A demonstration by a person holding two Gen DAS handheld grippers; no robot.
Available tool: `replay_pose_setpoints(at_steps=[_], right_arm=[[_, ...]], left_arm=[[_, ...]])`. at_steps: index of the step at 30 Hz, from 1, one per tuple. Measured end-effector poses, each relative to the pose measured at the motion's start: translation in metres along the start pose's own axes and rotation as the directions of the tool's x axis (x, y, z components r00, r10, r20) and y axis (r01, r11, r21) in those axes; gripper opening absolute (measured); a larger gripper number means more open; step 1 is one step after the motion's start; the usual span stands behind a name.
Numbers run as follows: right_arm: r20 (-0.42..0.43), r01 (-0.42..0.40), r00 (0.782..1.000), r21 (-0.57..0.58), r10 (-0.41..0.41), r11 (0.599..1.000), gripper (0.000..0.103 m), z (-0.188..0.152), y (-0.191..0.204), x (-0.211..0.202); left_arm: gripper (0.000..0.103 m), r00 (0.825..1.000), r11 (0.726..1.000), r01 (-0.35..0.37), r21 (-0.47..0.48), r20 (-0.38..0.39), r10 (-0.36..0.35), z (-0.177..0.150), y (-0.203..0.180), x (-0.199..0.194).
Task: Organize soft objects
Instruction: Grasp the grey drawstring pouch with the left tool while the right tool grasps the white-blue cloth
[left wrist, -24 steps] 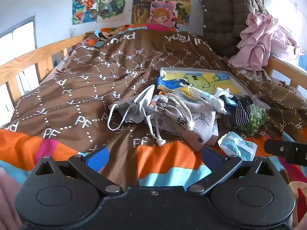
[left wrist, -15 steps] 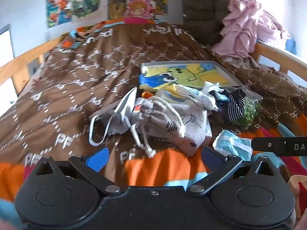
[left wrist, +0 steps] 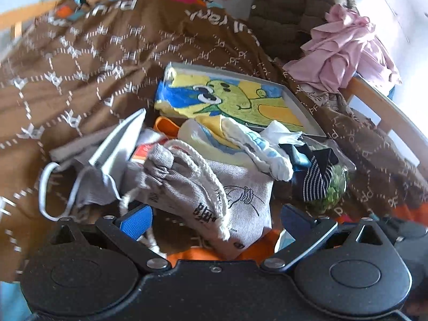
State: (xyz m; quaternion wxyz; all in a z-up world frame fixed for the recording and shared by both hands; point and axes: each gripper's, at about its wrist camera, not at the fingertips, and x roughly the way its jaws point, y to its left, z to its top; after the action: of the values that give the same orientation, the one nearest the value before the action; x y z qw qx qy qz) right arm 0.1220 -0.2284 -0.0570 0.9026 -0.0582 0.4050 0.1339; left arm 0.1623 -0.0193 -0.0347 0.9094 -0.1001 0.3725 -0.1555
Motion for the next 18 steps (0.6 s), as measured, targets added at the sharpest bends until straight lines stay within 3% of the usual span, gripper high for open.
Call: replay_pose_setpoints(at_steps=[6, 12, 14, 18], right_arm=[[-0.038, -0.002, 0.999, -0.024, 0.001, 1.0, 0.102, 0.004, 0.007, 0.02], [-0.05, -0.008, 0.999, -0.016, 0.007, 1.0, 0.089, 0.008, 0.007, 0.028], [-0.057, -0.008, 0.998, -0.015, 0.007, 1.0, 0.084, 0.008, 0.007, 0.029], [-0.073, 0.002, 0.997, -0.019, -0.004, 1.0, 0.075, 0.005, 0.007, 0.034]], left_arm=[[0.092, 0.999, 0.994, 0.044, -0.099, -0.026, -0.047, 0.001, 0.013, 0.022], [0.068, 0.995, 0.975, 0.087, -0.205, -0.029, -0.095, -0.001, 0.03, 0.031], [0.053, 0.994, 0.967, 0.091, -0.236, -0.031, -0.101, -0.003, 0.034, 0.031], [0.041, 0.993, 0.958, 0.1, -0.27, -0.038, -0.114, -0.007, 0.038, 0.034]])
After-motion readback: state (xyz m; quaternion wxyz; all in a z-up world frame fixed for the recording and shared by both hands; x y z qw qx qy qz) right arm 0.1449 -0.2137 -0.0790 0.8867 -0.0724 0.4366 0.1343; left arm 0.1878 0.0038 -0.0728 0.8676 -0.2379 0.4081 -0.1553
